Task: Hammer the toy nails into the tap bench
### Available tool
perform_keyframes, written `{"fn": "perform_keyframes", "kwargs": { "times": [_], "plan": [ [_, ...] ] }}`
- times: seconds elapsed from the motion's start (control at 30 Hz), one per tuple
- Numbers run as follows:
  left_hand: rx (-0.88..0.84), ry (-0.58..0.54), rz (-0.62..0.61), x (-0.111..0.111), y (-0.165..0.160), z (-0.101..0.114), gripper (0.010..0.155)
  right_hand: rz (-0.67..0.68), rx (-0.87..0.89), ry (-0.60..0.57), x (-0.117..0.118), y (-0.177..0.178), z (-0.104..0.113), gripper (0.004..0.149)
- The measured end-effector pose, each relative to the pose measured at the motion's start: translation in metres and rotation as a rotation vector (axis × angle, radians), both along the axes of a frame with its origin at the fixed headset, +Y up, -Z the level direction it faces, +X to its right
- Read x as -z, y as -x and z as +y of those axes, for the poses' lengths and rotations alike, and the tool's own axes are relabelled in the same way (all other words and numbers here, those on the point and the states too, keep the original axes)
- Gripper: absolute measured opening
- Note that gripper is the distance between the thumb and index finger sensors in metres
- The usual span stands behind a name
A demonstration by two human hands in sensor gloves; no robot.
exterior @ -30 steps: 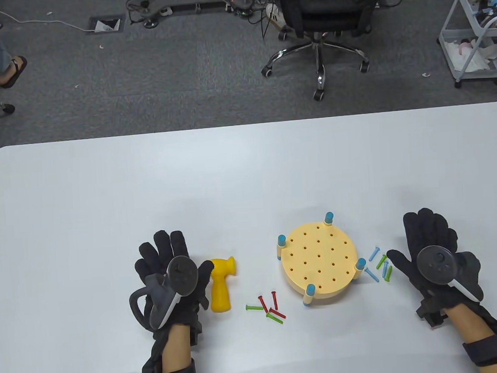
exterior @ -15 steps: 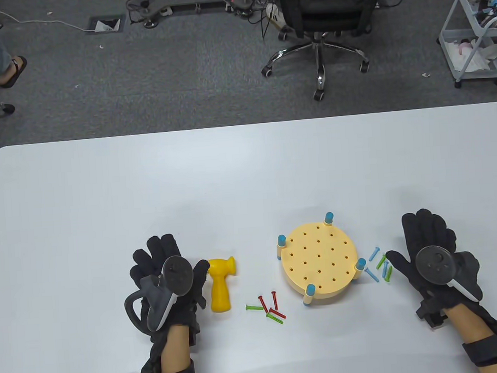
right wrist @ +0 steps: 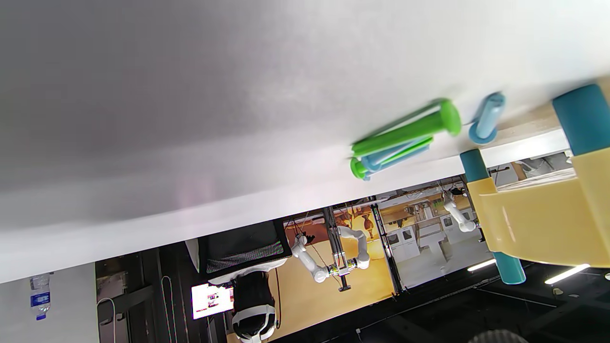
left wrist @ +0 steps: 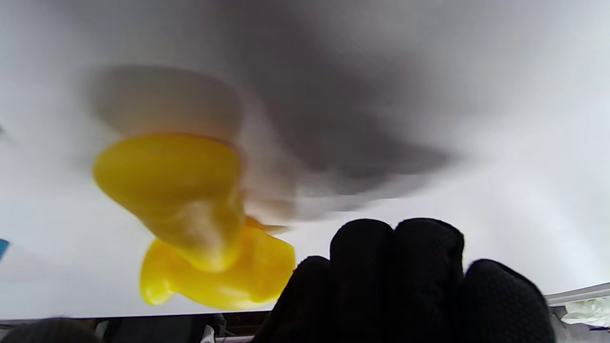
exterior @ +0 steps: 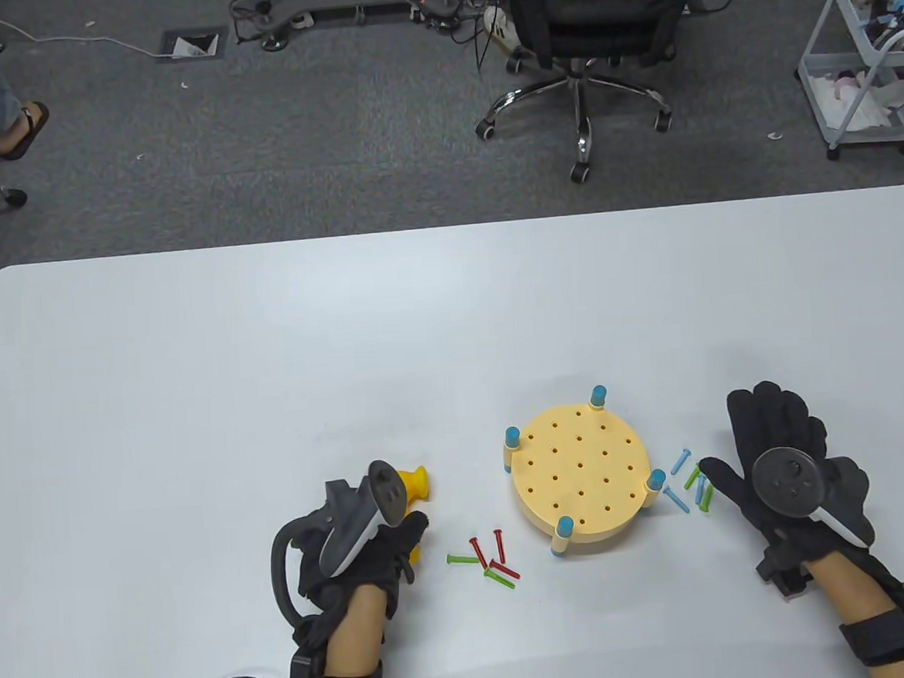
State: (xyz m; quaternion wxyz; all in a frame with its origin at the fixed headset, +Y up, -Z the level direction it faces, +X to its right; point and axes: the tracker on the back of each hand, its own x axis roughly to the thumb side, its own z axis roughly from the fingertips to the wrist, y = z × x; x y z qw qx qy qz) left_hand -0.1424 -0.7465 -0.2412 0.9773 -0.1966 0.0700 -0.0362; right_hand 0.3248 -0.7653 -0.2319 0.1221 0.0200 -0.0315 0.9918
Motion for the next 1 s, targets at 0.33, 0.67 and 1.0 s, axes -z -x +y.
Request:
{"fn": "perform_keyframes", "kwargs": {
  "times": [0.33,0.67,1.0],
  "plan": [
    [0.309,-0.115,-0.065,0.008,-0.041,-0.029,0.072,-0.003,-0.006,-0.004,0.0,0.0,0.0,0.09],
    [0.011,-0.203,0.014,0.017,-0.01,-0.015,0.058,-0.004,0.008,0.002,0.001,0.0,0.0,0.085],
    [-0.205,-0.517,-0.045,-0.002,0.001,0.033,0.054,0.139,-0.283,0.014,0.021,0.028,0.002,0.058]
  ]
}}
